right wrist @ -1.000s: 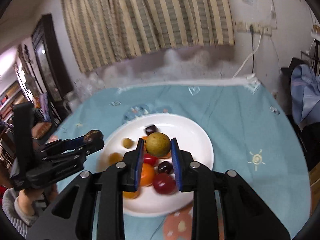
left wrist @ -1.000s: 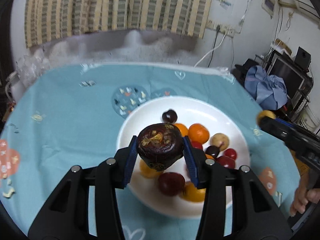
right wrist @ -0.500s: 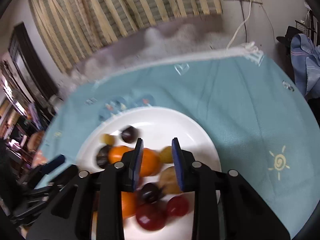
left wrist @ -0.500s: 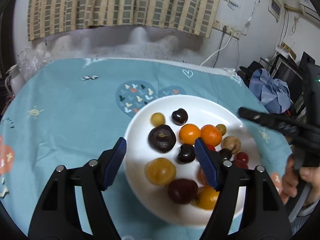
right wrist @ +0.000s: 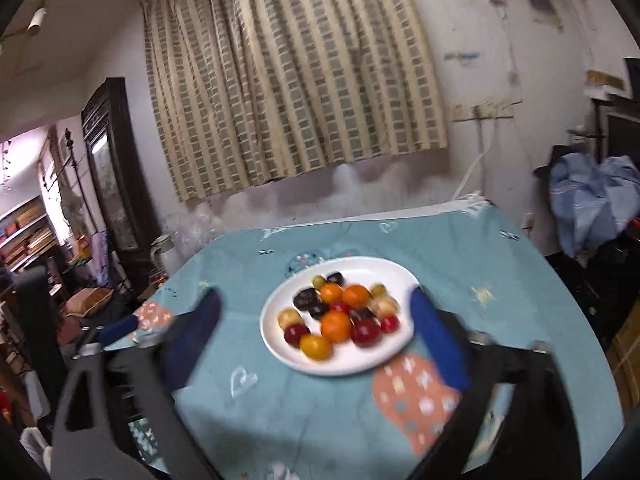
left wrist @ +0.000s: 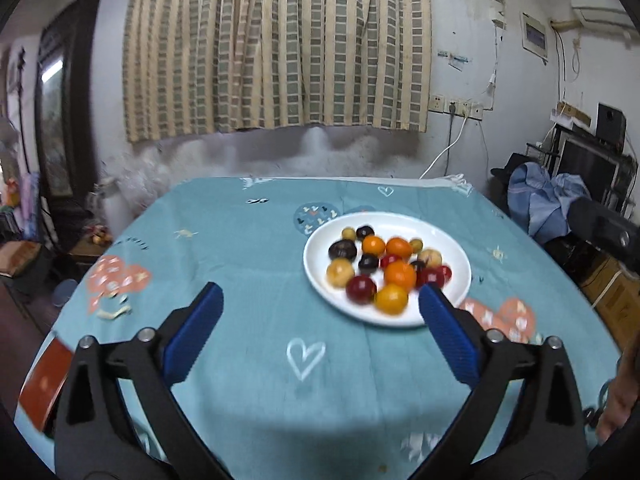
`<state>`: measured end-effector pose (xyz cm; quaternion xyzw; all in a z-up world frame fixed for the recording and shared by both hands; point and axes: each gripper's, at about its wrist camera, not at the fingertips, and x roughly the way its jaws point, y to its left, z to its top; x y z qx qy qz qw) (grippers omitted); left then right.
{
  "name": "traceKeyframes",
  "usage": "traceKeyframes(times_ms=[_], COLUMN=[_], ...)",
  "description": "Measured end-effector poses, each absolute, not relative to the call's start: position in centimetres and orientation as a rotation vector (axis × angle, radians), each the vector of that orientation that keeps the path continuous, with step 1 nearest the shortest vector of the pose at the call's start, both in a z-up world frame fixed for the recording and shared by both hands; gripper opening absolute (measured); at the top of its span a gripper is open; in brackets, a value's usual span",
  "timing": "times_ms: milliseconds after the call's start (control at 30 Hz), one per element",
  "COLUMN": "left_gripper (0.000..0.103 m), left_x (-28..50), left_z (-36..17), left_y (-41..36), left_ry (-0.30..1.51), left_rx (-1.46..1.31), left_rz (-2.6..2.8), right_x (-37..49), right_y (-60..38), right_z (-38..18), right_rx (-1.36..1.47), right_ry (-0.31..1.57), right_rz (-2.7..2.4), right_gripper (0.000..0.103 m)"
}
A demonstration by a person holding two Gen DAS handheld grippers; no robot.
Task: Organize fruits
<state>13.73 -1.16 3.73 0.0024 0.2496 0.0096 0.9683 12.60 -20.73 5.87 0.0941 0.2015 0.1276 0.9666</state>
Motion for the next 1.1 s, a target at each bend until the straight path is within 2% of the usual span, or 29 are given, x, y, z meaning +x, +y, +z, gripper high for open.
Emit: traceKeyframes(times_ms=[233,467,1100], left_gripper=[0.101,0.101,0.101], left_x=[13.6,16.4,13.5], left_z=[-1.0,-3.2,-1.3], left_y=[-1.9,-1.7,-1.4], left_ry=[0.564,0.621,0.578], left_rx=[-0.005,0.039,-0.017], left_rz=[0.124,0.193,0.099], right_x=[13.0,14.7,14.4], right_y=[-20.2,-21.0,-19.8], right_z=[-0.3,-2.6,-3.4], right_rx=[0.021,0.103,0.066], right_ry=[0.451,0.568,0.605], right_rz=[0.085,0.101,0.104], right_gripper=[0.102,0.102,0.102])
